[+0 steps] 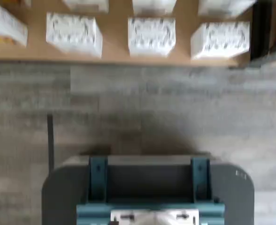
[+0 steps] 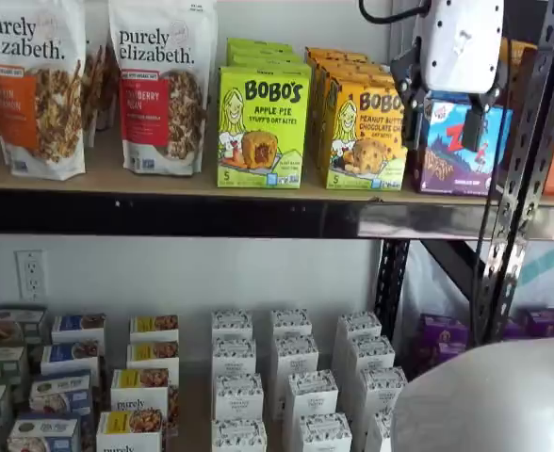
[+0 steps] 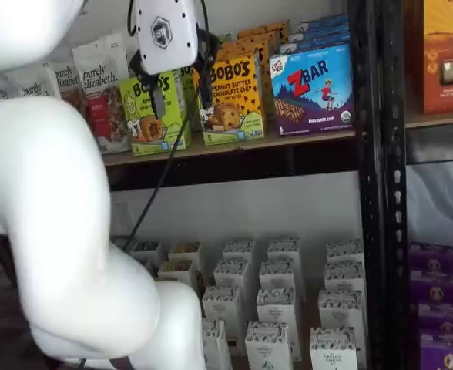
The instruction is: Pick up the orange box on the top shelf, the fifth box from the left
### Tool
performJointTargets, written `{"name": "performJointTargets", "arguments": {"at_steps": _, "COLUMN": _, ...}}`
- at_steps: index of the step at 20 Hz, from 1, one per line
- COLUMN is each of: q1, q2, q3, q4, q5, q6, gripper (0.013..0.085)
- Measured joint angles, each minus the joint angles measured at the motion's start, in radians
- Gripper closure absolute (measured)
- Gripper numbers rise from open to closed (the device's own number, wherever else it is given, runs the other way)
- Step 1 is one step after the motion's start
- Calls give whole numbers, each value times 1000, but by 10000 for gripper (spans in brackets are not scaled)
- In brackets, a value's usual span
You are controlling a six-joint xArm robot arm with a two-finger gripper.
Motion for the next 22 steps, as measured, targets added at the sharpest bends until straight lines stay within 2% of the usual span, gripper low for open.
{"name": "performJointTargets", "arguments": {"at_steps": 7, "q1": 17, "q2": -23, "q3": 57, "q4": -25, "q5": -213, "q6": 17, "gripper": 130}}
{"name": "performJointTargets", "arguments": {"at_steps": 16, "q1": 14, "q2": -14, "q3": 113, "q4": -12, "q5": -476, "q6": 24, "gripper": 130}}
{"name": "performJointTargets", "arguments": {"at_steps": 22, "q1": 30, "q2": 36, "q3": 100, "q4": -53, "q5": -525, "q6": 45, "gripper": 130}}
